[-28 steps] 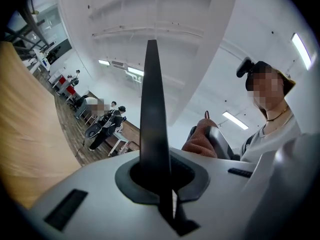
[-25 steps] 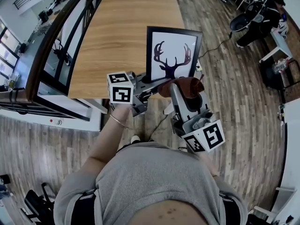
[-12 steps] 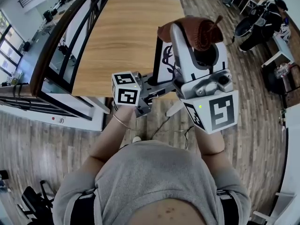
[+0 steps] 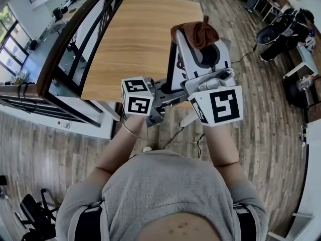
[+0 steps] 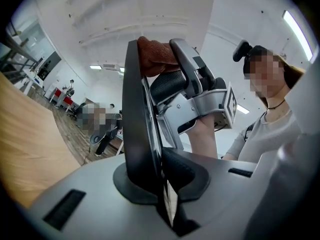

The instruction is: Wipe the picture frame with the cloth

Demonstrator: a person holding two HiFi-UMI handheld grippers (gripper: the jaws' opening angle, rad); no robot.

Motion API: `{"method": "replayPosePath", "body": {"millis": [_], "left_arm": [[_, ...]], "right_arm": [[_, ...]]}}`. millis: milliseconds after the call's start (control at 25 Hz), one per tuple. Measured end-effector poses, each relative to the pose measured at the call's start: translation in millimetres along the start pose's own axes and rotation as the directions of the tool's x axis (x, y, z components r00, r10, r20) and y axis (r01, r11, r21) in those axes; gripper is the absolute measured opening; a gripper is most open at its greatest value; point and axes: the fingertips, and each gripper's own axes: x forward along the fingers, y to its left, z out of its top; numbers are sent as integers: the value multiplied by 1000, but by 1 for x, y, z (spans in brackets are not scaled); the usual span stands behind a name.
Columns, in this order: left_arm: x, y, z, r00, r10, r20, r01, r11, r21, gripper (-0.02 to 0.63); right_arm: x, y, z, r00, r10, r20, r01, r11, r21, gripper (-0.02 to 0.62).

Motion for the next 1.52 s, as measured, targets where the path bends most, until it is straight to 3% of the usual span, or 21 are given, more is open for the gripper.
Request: {"method": "replayPosePath", "body": {"millis": [280,800,1520], "left_arm": [[-4,1,3,999,-5,40,5,1000,-21,25],[-10,13,3,999,31,37,-30,999,-34,25],[-15,22,1,997,64,32,-63,998,-29,25]], "right_arm": [[-7,18,-17,992,71,-106,-65,996,66,97],[-21,36,-54,967,125,-224,-87,982,170,97],[-38,55,-72,945,181,-270,-117,964,237,97]]}}
